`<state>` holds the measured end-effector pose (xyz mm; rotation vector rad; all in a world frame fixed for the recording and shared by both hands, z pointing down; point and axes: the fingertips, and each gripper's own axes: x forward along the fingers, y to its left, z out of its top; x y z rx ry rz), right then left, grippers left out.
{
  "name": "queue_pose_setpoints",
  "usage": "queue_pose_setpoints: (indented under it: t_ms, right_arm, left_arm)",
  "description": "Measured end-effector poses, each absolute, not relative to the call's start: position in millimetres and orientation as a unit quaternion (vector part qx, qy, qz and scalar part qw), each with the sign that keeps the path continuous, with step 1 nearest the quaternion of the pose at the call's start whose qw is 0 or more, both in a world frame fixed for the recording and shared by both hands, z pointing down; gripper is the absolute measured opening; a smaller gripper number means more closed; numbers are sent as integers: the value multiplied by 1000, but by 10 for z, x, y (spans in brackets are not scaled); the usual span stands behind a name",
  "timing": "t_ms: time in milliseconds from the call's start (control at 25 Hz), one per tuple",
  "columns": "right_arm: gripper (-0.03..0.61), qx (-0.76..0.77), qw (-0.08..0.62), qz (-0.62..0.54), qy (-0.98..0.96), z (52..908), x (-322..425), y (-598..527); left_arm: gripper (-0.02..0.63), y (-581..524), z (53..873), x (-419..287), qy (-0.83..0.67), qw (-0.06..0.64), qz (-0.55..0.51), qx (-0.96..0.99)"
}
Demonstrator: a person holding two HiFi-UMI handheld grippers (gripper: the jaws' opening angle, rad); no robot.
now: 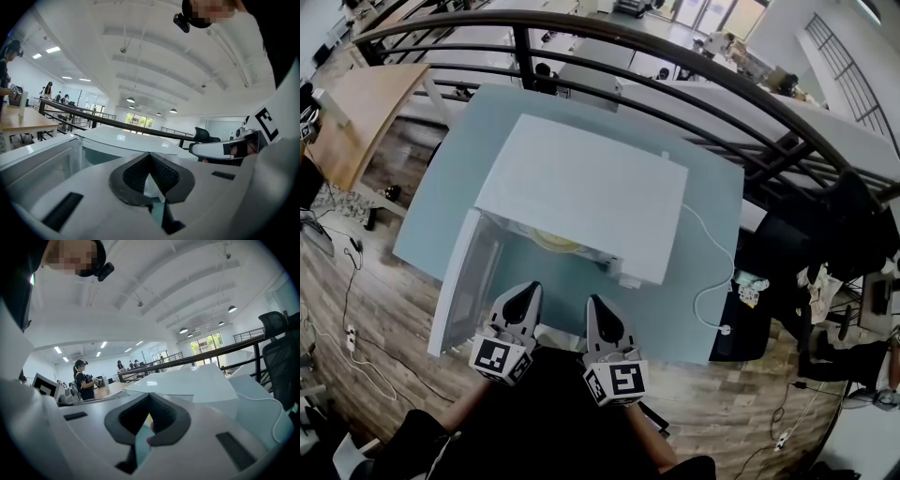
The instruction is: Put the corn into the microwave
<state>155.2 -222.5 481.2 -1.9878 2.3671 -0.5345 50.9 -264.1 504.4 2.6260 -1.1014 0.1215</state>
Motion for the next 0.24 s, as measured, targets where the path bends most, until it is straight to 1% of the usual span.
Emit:
queue_pose_setpoints:
  t_ms: [240]
  right_arm:
    - [9, -632, -1, -177, 755, 4846, 1518, -2248]
  left_arm:
    - [2, -2670, 5028, 492, -381, 139, 37, 913]
